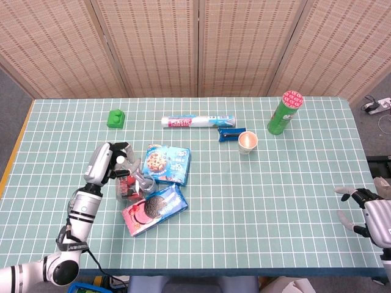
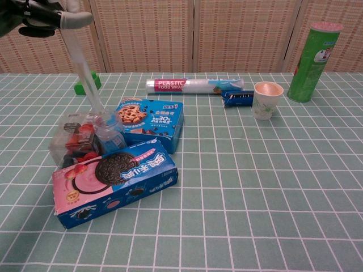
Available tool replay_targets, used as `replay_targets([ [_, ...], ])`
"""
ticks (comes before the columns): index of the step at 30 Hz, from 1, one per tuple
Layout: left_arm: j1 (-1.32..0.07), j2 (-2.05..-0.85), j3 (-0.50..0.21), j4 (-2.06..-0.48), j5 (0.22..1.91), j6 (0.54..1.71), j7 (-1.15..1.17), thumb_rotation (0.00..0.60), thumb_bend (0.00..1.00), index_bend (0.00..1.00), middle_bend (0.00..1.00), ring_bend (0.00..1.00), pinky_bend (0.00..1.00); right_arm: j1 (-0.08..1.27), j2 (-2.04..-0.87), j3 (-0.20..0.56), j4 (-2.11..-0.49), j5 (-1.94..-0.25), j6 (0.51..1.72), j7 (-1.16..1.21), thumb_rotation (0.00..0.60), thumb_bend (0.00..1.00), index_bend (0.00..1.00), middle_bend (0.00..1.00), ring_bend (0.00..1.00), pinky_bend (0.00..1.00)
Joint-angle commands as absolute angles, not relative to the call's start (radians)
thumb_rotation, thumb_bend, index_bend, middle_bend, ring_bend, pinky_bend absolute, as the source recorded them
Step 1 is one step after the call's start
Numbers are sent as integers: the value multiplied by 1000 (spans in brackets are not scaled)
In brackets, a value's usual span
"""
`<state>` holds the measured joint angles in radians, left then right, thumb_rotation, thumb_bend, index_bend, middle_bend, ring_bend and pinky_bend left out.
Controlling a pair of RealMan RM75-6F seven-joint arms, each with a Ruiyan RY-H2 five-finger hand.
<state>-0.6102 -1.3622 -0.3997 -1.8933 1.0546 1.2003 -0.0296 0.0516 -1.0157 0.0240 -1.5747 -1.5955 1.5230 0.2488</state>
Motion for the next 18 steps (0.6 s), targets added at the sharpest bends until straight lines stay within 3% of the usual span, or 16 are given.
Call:
replay_targets([
  [1,-622,-1382,-393,-1870,1048,1199,-19,600,358,864,1000,1000,1000,53,-1013,24,-1572,-1592,1520,258,600,282,333,458,359,513],
  [18,-628,-1456,-348,-1770,1083,1229,7,600,358,863,1000,1000,1000,54,-1007,24,-1563,-1592,1520,288,600,282,333,458,358,513],
])
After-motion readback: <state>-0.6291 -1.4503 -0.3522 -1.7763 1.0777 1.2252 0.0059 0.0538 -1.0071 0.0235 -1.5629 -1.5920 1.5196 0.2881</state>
